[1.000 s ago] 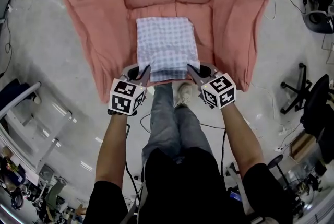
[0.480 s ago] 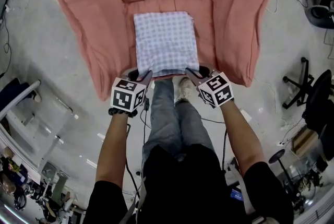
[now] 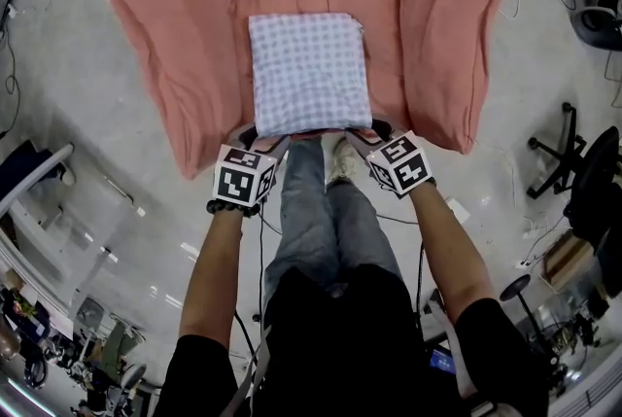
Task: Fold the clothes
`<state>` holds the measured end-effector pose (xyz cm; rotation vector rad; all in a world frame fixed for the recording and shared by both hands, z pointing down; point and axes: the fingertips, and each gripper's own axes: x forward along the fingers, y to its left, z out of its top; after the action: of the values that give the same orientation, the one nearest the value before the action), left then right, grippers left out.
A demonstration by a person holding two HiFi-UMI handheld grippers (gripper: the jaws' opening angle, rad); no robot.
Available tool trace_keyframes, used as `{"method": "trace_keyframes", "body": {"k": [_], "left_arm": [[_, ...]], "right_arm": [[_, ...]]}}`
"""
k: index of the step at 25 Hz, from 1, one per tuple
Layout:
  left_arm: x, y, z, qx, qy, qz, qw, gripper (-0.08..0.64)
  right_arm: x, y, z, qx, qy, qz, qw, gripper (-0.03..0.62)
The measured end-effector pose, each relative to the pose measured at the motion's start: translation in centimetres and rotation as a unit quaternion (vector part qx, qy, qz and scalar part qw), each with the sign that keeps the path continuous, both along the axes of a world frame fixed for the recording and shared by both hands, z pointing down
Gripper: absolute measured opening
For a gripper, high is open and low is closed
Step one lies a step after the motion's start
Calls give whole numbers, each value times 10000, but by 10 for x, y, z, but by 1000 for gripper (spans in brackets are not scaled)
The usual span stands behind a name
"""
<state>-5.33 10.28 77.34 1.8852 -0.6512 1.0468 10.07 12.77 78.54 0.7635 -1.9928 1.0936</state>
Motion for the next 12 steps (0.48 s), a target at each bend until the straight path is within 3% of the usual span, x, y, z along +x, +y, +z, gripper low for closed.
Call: {"method": "trace_keyframes", "body": {"k": [8,12], "left_arm": [[-17,11,2,50,-57,-240,9997,247],[-12,16,2,65,-16,-340,9994,288]], "right_arm": [[22,14,9,-177,197,294,9992,183],[30,19,7,-76,231,307,9992,183]]}}
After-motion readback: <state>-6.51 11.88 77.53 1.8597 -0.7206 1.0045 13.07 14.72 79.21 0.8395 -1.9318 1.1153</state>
